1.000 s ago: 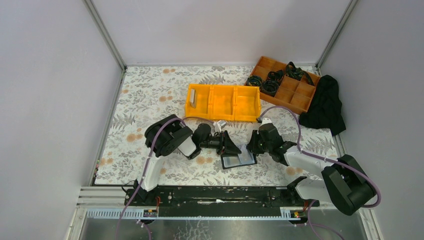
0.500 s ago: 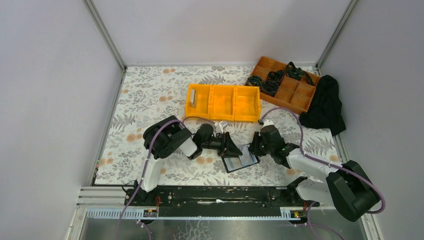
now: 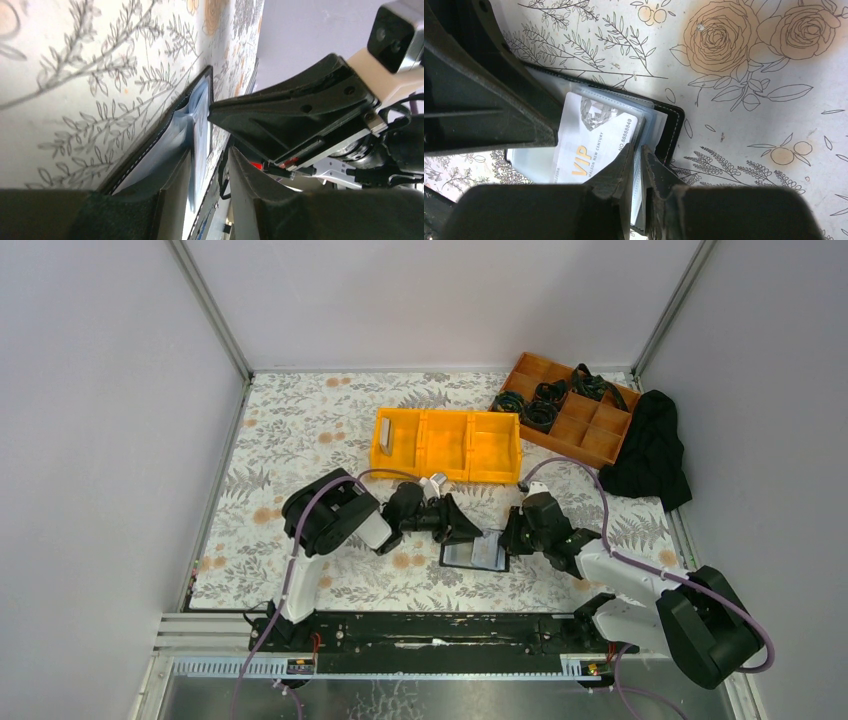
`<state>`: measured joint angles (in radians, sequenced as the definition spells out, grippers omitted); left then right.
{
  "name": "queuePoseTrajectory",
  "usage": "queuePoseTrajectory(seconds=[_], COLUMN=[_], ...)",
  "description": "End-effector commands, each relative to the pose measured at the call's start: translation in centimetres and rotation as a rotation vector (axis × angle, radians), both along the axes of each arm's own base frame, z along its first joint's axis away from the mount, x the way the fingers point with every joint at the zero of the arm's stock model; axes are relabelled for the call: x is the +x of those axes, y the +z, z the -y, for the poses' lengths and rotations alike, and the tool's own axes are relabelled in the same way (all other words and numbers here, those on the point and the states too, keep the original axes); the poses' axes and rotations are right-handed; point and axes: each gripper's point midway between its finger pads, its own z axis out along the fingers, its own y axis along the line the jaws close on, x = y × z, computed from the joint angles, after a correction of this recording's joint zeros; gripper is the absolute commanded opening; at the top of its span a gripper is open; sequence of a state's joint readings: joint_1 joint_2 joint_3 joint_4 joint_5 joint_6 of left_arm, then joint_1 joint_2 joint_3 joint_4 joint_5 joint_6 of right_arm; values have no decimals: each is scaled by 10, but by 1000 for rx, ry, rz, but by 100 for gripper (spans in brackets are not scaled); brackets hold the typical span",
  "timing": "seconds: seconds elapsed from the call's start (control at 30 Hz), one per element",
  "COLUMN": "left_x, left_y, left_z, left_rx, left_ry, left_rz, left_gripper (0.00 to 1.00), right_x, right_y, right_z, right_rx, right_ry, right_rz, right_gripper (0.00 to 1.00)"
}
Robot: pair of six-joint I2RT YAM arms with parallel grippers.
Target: Take the credit cards out of the card holder
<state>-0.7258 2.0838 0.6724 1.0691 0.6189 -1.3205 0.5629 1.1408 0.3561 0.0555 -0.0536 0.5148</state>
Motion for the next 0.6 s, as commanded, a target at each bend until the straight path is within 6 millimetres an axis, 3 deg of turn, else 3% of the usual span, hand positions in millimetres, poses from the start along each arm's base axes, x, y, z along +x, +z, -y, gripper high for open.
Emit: queuePoseTrajectory(seconds=[0.0,0.27,0.4,0.57], left_x=[19,2,-20,-41], left_y=[16,21,12,-1], left_z=[18,32,40,34], left_rx=[-65,-81,-43,25], left_ry=[40,-28,-113,-192], left_rz=[47,32,8,-16], left_gripper=[41,42,42,42], right_x=[-28,-28,-26,-22], right_y=[-13,-17,-17,-16], right_z=[-7,-7,-7,-5], right_rx=[33,41,41,31], right_ry=[51,41,35,14], right_rz=[-105,-108,-102,-89], right_gripper=[15,15,15,15])
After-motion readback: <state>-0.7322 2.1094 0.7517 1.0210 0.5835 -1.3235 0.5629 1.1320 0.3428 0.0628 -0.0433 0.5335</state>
